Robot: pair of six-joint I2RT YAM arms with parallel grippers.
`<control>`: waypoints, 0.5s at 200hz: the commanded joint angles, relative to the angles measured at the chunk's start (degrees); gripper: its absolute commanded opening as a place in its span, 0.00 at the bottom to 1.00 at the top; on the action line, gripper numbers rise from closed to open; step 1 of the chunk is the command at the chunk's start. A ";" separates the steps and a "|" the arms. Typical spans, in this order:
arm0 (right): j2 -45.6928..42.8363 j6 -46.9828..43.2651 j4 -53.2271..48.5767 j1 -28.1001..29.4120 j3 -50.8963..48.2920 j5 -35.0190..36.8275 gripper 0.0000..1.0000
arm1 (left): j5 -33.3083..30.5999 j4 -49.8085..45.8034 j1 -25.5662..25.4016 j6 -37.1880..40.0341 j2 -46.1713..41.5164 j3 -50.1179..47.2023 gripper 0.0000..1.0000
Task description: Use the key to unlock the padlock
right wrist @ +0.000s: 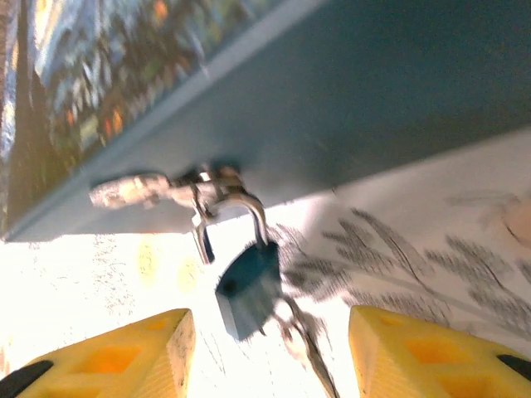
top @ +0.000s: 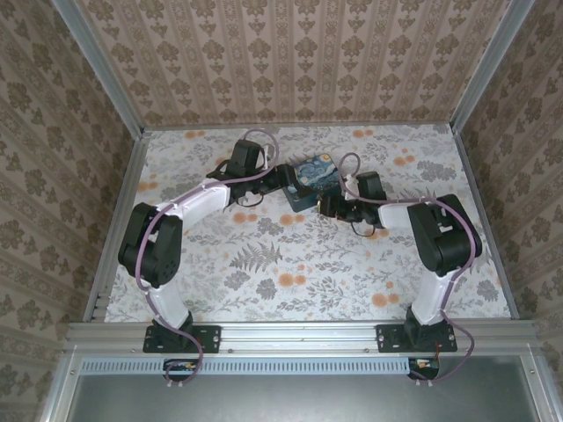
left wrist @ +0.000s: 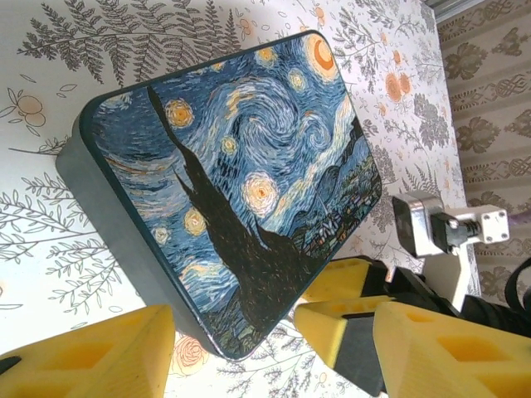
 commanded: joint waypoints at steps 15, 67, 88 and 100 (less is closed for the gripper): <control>-7.04 4.11 2.34 -0.33 -5.48 7.39 0.53 | -1.03 -1.22 -0.02 1.41 -1.18 2.34 0.65; -8.69 6.55 5.40 1.88 -6.67 6.59 0.53 | -1.64 -2.36 -0.85 2.38 0.27 4.30 0.65; -6.44 7.21 6.11 3.94 -5.20 7.09 0.53 | -2.28 -3.68 -1.48 3.23 1.31 5.95 0.65; -5.07 7.07 5.90 4.87 -4.42 8.13 0.53 | -2.38 -3.97 -1.67 3.26 1.73 6.52 0.65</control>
